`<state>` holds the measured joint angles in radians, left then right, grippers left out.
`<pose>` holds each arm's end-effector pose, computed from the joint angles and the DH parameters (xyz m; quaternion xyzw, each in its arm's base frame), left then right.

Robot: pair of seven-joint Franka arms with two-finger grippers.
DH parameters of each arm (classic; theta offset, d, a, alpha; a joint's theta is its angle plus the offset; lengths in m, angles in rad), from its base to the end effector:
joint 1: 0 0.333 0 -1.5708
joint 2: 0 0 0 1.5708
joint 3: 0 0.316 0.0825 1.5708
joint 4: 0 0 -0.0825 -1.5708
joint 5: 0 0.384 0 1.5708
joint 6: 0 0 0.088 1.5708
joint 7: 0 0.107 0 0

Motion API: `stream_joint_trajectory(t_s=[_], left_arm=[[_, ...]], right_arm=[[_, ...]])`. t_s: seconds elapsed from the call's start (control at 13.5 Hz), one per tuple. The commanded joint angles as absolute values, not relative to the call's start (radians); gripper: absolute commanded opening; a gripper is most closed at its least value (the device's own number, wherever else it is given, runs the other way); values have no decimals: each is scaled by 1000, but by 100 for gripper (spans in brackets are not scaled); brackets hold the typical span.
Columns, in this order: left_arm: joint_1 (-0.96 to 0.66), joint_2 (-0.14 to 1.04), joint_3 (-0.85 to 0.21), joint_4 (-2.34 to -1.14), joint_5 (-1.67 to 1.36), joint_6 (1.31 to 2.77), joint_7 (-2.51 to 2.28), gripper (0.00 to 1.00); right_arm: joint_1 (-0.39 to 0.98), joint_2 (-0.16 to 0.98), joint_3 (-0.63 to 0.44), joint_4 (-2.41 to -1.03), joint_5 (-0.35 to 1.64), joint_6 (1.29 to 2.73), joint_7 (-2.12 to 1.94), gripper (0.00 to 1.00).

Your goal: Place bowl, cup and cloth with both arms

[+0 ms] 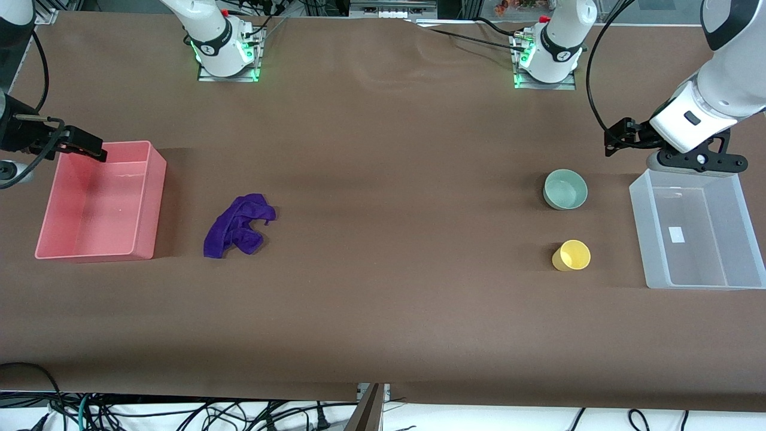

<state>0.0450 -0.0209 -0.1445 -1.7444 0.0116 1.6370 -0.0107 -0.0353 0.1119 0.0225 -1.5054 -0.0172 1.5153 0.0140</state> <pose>0.5438 -0.0538 0.5595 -0.9980 0.0449 0.0429 0.0096 0.5813 -0.0101 0.5870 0.9986 -0.0134 -0.0510 0.0074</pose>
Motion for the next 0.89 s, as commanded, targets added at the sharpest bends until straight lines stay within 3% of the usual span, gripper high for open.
stream_joint_trajectory(t_s=[0.0,0.81], left_arm=[[51,-11,-149,-1715,14,1615,9,100],[51,-11,-149,-1715,14,1615,9,100]], right_arm=[[-46,124,12,-1474,-22,1493,-5,100],[-37,150,18,-1434,-26,1493,-2,100]])
